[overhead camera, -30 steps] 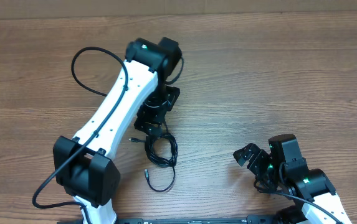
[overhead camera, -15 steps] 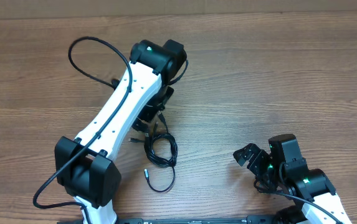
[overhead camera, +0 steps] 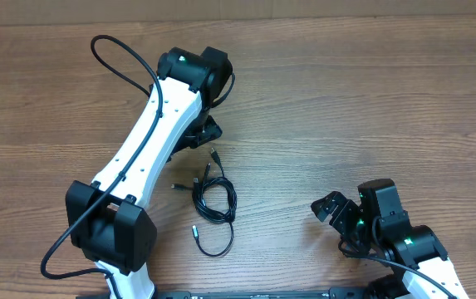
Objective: Untangle cables
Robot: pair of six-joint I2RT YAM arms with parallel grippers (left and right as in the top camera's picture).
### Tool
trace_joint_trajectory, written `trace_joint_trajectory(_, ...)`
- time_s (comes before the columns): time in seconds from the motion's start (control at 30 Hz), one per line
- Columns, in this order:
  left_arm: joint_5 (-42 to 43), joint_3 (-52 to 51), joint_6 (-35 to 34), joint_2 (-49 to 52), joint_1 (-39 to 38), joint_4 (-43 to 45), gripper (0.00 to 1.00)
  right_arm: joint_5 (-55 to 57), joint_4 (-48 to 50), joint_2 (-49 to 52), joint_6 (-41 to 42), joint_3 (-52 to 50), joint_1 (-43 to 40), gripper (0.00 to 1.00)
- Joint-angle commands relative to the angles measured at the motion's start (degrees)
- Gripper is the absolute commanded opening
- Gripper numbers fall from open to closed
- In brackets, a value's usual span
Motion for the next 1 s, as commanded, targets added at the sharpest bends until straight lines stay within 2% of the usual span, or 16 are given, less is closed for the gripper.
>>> trace_joint_trajectory(0.0, -3.7, -0.4, -0.9, -1.6, -0.7, -1.5, 0.94, 0.3, 0.3, -0.5, 0.0, 0.4, -0.4, 1.00)
trace_joint_trajectory(0.17, -5.5, -0.4, -0.7, -10.3, 0.2, -2.1, 0.98, 0.3, 0.3, -0.5, 0.0, 0.4, -0.4, 1.00)
trace_joint_trajectory(0.3, -7.9, -1.9, -3.8, -19.4, -0.6, -2.1, 1.00, 0.3, 0.3, -0.5, 0.0, 0.4, -0.4, 1.00)
trace_joint_trajectory(0.4, -9.6, -8.7, -6.3, -26.3, -2.0, 0.5, 1.00, 0.3, 0.3, -0.5, 0.0, 0.4, -0.4, 1.00)
trace_joint_trajectory(0.47, -8.8, -17.5, -6.8, -30.7, -2.6, 5.4, 1.00, 0.3, 0.3, -0.5, 0.0, 0.4, -0.4, 1.00)
trace_joint_trajectory(0.6, 0.5, -35.8, -7.5, -36.6, -2.6, 18.1, 1.00, 0.3, 0.3, -0.5, 0.0, 0.4, -0.4, 1.00)
trace_joint_trajectory(0.7, 8.7, -45.1, -7.5, -37.2, -2.6, 26.1, 1.00, 0.3, 0.3, -0.5, 0.0, 0.4, -0.4, 1.00)
trace_joint_trajectory(0.83, 17.1, -51.6, -6.0, -35.7, -2.8, 32.9, 0.99, 0.3, 0.3, -0.5, 0.0, 0.4, -0.4, 1.00)
trace_joint_trajectory(0.97, 17.9, -52.9, -5.3, -33.9, -4.5, 34.5, 0.96, 0.3, 0.3, -0.5, 0.0, 0.4, -0.4, 1.00)
